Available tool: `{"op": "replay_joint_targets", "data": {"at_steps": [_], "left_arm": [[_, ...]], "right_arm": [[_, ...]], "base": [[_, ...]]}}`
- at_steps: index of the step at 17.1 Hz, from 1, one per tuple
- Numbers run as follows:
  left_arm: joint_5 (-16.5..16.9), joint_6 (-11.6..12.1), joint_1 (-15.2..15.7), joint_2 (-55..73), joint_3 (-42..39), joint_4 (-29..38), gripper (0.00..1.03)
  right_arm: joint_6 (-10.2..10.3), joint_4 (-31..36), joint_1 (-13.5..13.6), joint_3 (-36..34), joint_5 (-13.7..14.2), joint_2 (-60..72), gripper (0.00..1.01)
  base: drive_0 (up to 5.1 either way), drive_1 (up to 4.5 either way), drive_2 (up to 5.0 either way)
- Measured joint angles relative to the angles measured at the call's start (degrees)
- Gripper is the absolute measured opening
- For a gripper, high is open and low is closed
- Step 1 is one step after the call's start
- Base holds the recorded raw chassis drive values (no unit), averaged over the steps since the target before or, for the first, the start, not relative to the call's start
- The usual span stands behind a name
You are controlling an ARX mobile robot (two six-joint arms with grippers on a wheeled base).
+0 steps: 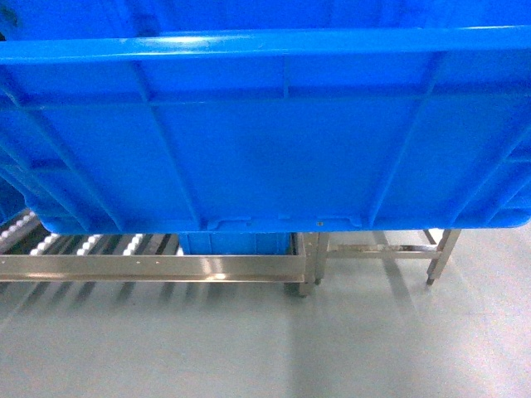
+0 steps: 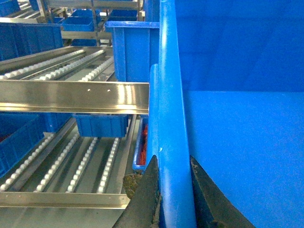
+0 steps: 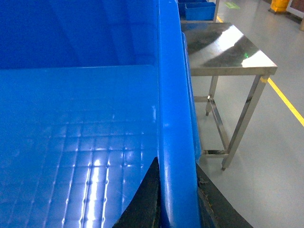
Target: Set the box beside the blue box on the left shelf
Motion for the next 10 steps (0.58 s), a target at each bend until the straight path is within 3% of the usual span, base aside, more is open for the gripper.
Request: {"op": "replay_joint_targets", "data": {"at_steps": [10], "left_arm": [[0.0, 0.0, 0.1, 0.0, 0.0, 0.0, 0.09]], "right_arm": [[0.0, 0.2, 0.0, 0.0, 0.0, 0.0, 0.09]], "base": [[-4.9, 2.43, 2.4]]}}
